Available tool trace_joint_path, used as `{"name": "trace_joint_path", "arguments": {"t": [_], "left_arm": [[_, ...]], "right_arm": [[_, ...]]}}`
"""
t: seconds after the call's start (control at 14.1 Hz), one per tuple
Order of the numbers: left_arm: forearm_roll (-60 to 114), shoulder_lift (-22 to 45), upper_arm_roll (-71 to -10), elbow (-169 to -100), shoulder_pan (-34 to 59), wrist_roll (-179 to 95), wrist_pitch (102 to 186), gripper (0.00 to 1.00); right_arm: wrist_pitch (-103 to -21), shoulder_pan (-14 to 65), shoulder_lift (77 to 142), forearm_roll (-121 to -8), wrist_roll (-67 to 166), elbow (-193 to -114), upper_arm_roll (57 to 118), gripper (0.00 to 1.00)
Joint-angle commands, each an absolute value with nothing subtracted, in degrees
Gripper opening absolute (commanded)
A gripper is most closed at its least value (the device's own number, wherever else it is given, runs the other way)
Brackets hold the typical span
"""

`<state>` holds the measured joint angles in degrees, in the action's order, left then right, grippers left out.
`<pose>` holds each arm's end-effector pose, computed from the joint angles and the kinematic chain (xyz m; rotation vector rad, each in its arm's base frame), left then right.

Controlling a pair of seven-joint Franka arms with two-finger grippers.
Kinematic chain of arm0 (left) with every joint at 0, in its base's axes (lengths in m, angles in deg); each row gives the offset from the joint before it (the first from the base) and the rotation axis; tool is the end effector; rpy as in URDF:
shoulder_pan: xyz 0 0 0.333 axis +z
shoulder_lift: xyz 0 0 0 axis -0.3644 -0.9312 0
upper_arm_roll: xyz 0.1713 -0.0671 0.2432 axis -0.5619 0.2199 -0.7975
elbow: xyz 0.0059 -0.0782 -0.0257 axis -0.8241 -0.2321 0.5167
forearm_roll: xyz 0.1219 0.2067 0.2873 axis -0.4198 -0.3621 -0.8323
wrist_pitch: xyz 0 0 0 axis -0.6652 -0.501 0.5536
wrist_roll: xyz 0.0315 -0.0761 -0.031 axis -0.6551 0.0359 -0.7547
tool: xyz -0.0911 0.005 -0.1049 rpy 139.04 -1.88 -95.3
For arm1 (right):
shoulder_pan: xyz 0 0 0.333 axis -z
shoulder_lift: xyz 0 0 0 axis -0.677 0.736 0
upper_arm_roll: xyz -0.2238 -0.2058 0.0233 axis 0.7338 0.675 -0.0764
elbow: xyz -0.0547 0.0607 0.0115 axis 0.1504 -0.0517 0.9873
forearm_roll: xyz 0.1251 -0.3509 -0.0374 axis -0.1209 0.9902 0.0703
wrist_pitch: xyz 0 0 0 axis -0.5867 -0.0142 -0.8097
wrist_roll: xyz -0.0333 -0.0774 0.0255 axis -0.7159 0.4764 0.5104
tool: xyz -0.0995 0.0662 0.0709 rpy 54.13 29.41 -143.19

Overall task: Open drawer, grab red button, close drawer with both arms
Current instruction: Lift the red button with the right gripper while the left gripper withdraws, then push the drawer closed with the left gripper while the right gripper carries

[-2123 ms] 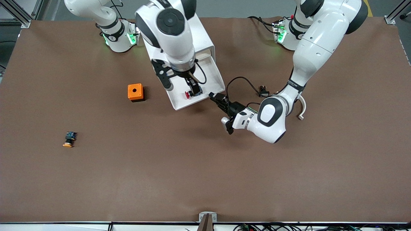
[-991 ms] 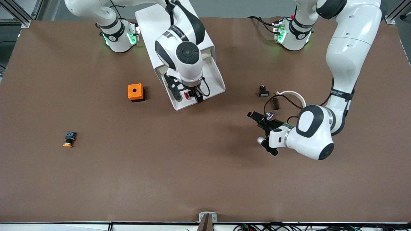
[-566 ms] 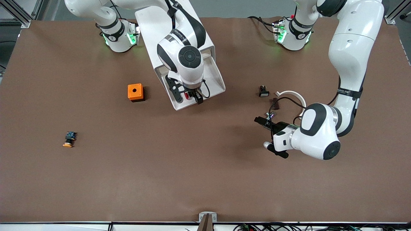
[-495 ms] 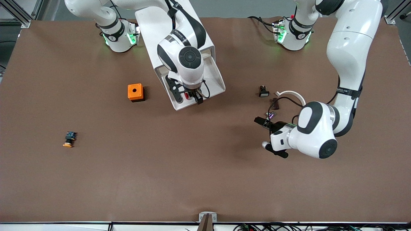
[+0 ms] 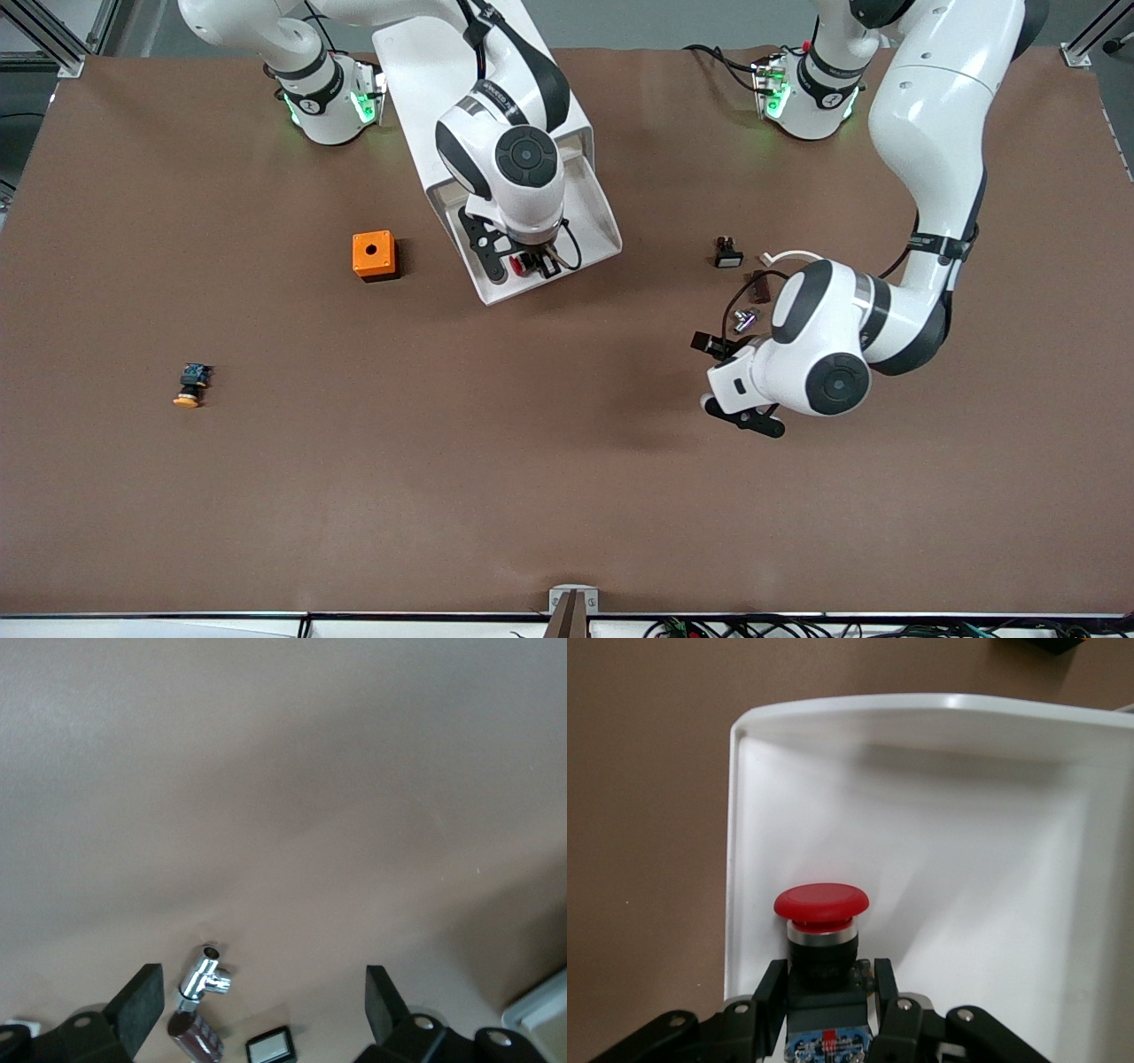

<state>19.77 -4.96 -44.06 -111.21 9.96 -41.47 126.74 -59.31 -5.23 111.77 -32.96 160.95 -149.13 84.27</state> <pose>0.6087 -0.2712 0.2564 2.9458 -0.4509 -0.5273 0.4368 0.4607 0.3083 2.5795 -1.5865 -0.1464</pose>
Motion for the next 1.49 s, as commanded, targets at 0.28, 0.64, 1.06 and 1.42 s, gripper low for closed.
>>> {"name": "trace_joint_path", "arguments": {"t": [0.28, 0.64, 1.06, 1.42], "left_arm": [[18.0, -3.8, -44.0, -111.2, 6.0, -60.1, 126.9, 1.0], [18.0, -3.8, -43.9, -111.3, -0.8, -73.7, 127.4, 1.0], [20.4, -4.5, -43.3, -112.3, -7.5, -87.2, 136.0, 1.0], [24.0, -4.8, -43.3, -112.3, -11.4, -96.2, 138.3, 1.0]], "right_arm": [[-43.9, -3.1, 111.5, -33.5, 161.2, -135.1, 84.8, 0.25], [-28.8, 8.3, 105.5, -33.2, 141.6, -130.5, 85.0, 0.25], [-26.6, 30.2, 103.5, -30.2, 92.0, -132.7, 85.2, 0.25], [-42.0, 37.8, 103.8, -24.9, 71.1, -144.6, 85.3, 0.25]]}}
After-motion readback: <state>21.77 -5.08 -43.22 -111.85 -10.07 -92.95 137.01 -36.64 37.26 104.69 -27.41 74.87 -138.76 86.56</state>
